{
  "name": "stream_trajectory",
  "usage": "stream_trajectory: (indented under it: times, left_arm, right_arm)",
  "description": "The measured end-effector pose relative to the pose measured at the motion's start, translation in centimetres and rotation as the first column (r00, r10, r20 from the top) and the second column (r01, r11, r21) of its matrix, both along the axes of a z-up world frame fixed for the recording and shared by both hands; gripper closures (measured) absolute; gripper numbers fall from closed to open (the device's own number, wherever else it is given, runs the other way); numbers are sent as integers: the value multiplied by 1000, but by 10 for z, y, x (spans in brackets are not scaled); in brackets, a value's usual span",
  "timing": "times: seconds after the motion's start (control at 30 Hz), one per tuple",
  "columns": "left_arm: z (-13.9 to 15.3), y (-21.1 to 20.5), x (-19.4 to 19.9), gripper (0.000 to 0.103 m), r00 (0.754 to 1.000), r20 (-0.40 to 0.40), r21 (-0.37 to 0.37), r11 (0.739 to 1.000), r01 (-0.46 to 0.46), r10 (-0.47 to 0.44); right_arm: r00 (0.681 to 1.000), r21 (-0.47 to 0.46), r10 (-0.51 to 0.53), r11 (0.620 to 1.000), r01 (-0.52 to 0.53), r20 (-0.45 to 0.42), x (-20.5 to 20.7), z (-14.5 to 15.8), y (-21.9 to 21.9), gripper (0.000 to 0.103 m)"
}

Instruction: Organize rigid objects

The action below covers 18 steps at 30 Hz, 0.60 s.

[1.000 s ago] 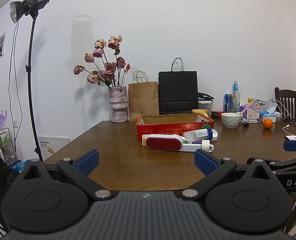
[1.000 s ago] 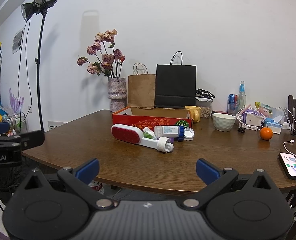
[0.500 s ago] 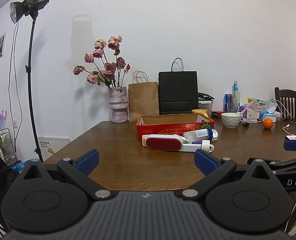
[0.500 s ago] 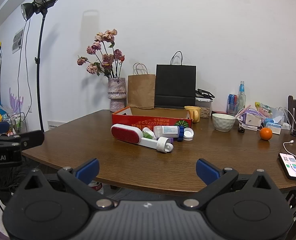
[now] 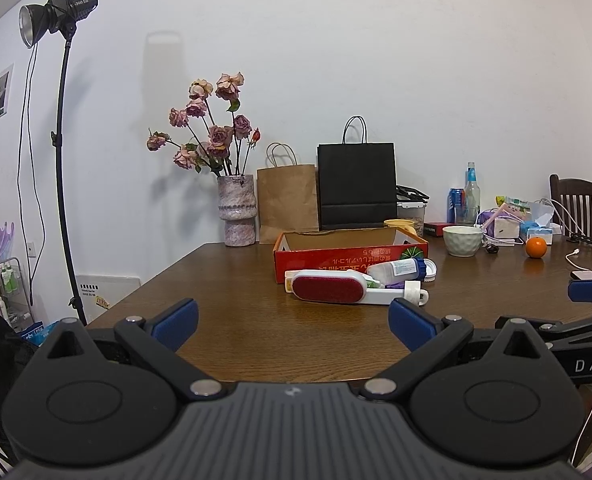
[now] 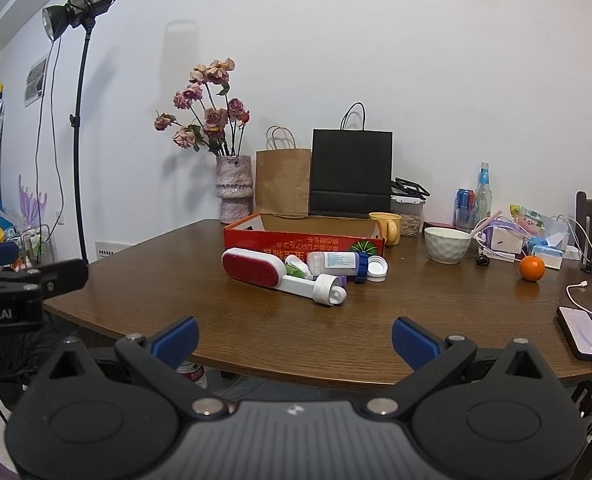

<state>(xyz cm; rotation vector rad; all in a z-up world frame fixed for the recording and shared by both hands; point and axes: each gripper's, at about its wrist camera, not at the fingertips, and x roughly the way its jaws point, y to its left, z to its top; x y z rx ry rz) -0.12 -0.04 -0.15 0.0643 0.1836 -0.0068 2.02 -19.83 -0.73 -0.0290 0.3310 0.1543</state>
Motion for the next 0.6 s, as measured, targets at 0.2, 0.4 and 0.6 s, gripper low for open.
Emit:
stream_trajectory:
  times: [0.2, 0.4, 0.6]
  left_arm:
    - [1, 0, 0, 0, 1000, -5, -1, 1000, 2, -2]
    - [-2, 3, 7, 0, 1000, -27, -8, 1000, 7, -7]
    - [-17, 7, 29, 0, 998, -66, -8, 1000, -14, 14]
  right_arm:
    - [1000, 0, 2, 1000, -2, -5, 1, -1, 1, 0]
    - [1000, -1, 4, 1000, -4, -16, 4, -7, 2, 0]
    - [999, -26, 3, 1000, -4, -37, 26, -25, 2, 0]
